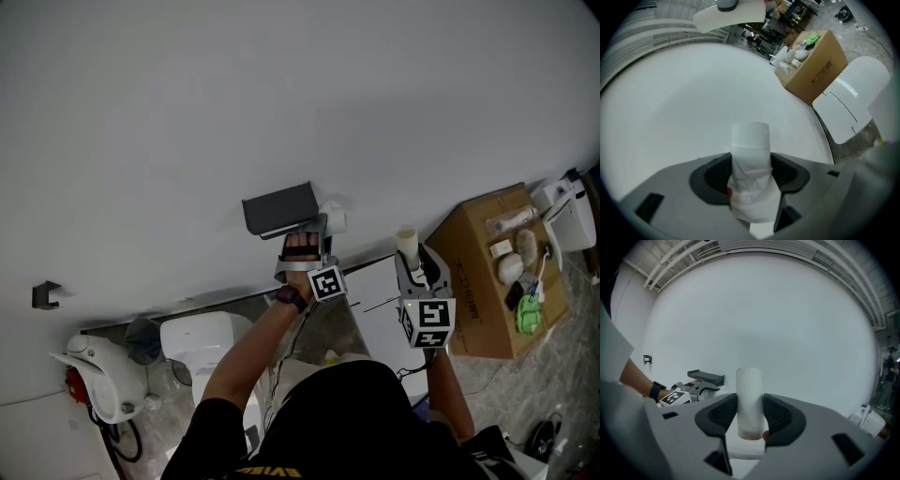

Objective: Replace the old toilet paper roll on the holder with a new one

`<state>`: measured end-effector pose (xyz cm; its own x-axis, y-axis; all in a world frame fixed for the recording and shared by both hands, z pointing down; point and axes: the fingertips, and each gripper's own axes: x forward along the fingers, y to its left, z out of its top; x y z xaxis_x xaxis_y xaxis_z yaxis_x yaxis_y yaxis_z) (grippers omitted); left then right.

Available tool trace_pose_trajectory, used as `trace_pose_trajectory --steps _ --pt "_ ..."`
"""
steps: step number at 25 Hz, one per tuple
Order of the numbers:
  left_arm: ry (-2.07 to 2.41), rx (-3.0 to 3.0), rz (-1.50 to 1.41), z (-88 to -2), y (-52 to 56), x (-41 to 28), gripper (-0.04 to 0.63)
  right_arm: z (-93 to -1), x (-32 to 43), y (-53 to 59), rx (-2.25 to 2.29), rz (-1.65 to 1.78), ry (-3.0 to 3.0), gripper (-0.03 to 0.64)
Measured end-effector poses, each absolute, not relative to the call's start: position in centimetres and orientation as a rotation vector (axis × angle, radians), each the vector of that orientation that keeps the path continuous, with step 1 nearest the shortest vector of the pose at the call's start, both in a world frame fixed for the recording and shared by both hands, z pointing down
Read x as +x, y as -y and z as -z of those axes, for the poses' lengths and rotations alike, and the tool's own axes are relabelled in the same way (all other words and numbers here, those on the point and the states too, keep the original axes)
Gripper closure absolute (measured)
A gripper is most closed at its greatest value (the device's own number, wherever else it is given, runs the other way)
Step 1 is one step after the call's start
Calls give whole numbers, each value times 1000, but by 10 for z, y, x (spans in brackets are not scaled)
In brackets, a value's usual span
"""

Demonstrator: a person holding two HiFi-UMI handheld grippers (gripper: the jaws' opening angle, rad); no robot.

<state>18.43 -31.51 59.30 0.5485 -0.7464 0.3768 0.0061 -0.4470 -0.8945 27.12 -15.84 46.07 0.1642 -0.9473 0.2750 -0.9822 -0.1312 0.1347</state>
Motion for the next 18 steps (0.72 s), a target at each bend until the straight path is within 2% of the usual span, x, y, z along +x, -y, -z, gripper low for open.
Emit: trace_pose_trajectory --steps 18 --pt "-633 -1828 994 -602 327 167 334 -464 269 159 2150 -176 1860 439"
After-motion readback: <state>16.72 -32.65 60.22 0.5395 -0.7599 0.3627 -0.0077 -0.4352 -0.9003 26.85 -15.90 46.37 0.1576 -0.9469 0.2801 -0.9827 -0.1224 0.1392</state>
